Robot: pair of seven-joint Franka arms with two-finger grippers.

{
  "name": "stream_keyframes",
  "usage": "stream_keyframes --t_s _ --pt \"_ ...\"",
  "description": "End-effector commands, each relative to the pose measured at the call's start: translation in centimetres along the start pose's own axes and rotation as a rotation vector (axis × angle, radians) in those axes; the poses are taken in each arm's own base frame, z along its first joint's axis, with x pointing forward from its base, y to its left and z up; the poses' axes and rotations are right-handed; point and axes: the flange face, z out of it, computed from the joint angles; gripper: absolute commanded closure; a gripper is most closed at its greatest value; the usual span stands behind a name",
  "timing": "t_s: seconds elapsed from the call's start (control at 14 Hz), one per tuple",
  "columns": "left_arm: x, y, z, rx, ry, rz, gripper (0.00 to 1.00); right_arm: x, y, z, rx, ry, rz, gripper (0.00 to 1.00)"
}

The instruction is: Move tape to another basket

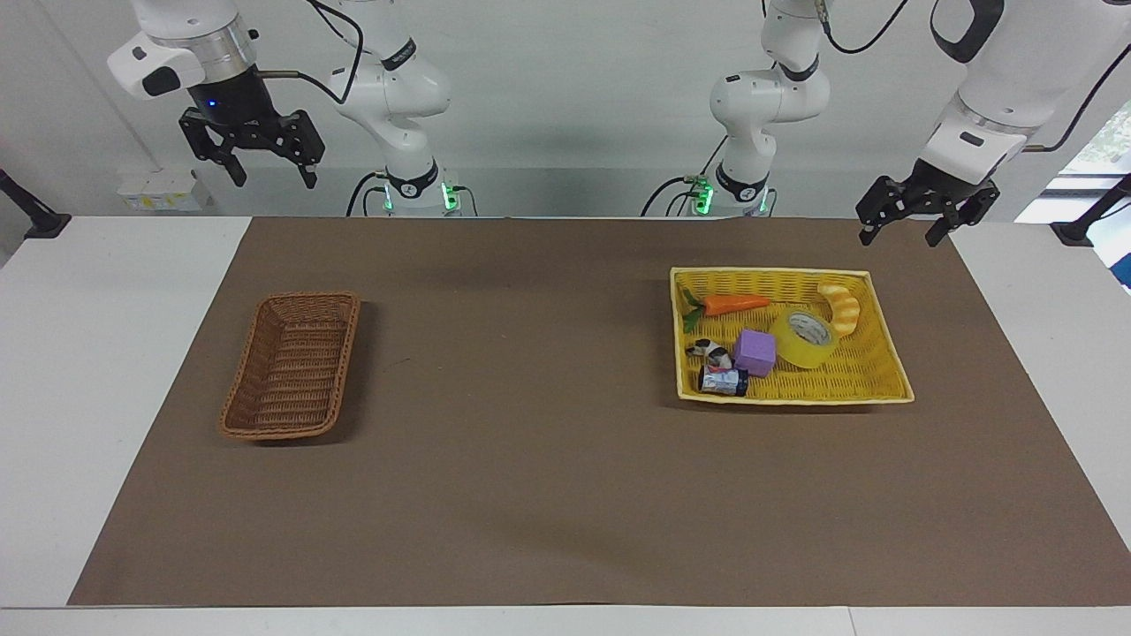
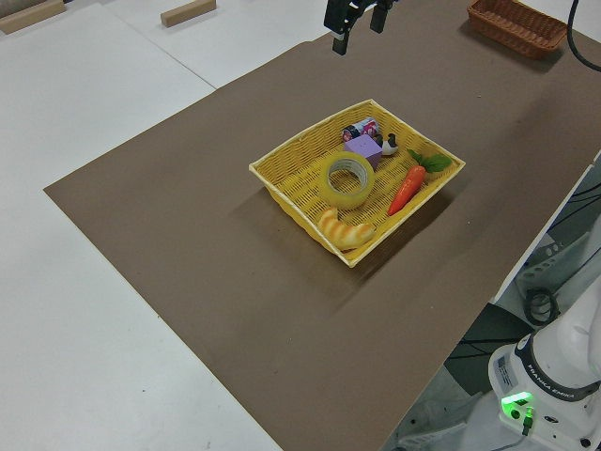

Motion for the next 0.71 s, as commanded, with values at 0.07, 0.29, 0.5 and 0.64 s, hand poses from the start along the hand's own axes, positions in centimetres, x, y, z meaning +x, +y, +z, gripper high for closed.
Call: stream_keyframes --t_s 0.07,0.29,0.5,0.64 --pt "-0.6 -0.5 0.3 -0.011 -0.007 0.019 0.0 -1.0 0.2 0.3 -0.008 -0.01 0.017 0.0" --pt "-0.9 -0.6 0.8 -0.012 -0.018 0.015 0.0 -1.0 0.1 0.3 -0.008 -0.008 0.028 0.0" --pt "-1.4 -1.2 1.4 -0.012 -0.024 0.009 0.0 -0.9 0.2 0.3 -0.008 -0.006 0.03 0.0" --pt "-1.7 -1.3 1.6 -0.01 -0.019 0.023 0.0 -0.8 0.2 0.3 -0.007 0.0 0.031 0.0"
